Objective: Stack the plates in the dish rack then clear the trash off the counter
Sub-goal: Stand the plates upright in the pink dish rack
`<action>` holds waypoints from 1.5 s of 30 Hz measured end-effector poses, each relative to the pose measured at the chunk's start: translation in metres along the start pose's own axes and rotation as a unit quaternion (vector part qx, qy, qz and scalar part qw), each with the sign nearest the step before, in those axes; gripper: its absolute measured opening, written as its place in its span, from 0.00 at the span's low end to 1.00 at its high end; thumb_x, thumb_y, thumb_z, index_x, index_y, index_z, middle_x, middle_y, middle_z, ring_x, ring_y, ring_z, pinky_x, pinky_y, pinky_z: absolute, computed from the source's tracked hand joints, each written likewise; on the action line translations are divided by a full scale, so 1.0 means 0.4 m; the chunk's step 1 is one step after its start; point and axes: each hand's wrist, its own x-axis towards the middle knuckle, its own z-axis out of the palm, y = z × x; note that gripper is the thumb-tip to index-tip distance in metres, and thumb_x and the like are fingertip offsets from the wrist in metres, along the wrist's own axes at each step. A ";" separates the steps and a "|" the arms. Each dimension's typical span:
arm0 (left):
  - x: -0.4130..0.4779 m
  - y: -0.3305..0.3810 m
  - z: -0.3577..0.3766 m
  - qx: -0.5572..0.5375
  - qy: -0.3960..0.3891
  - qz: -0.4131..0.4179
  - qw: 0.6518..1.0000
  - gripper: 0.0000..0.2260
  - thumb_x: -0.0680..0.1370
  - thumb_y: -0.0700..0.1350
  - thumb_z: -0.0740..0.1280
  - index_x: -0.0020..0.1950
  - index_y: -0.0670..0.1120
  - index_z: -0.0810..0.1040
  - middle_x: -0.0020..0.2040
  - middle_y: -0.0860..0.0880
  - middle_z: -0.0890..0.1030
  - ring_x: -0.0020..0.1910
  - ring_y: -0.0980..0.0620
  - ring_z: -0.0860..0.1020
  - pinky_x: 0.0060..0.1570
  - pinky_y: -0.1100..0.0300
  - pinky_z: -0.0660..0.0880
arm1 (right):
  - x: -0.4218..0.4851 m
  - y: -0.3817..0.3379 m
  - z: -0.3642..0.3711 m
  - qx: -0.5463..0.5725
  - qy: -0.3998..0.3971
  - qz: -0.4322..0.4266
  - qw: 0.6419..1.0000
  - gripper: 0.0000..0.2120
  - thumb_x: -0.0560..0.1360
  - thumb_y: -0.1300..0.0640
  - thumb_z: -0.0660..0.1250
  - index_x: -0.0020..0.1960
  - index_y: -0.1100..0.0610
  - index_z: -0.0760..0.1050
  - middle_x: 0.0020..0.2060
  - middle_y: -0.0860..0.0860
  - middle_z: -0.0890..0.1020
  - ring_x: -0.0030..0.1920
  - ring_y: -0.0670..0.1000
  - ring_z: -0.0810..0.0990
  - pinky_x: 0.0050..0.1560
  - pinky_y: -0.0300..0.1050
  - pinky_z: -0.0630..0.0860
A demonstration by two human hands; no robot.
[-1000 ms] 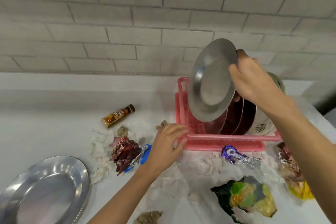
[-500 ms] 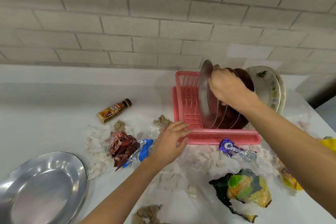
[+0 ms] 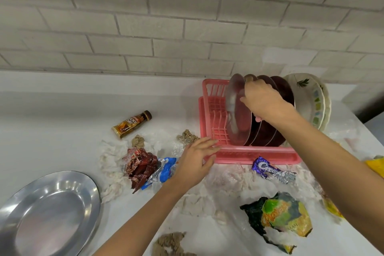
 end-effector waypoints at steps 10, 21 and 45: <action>-0.121 -0.005 -0.073 -0.071 0.117 -0.026 0.990 0.11 0.76 0.37 0.67 0.52 0.50 0.85 0.51 0.63 0.82 0.55 0.63 0.77 0.57 0.67 0.72 | -0.120 -0.047 -0.032 0.094 0.060 -0.084 0.990 0.12 0.79 0.51 0.62 0.57 0.57 0.72 0.48 0.58 0.79 0.49 0.64 0.78 0.44 0.52 0.74; -0.396 -0.056 -0.233 0.007 0.249 -0.182 0.951 0.10 0.76 0.38 0.68 0.51 0.51 0.85 0.47 0.62 0.82 0.51 0.63 0.78 0.52 0.68 0.73 | -0.278 -0.289 0.204 0.252 -0.228 -0.244 0.908 0.12 0.78 0.56 0.62 0.37 0.57 0.76 0.28 0.52 0.80 0.20 0.47 0.74 0.23 0.43 0.73; -0.633 -0.001 -0.316 0.138 0.269 -0.300 0.905 0.13 0.80 0.50 0.63 0.63 0.55 0.80 0.59 0.62 0.81 0.51 0.63 0.81 0.45 0.69 0.76 | -0.351 -0.583 0.299 0.441 -0.430 -0.255 0.745 0.22 0.80 0.43 0.59 0.68 0.56 0.68 0.34 0.62 0.84 0.27 0.57 0.82 0.23 0.42 0.72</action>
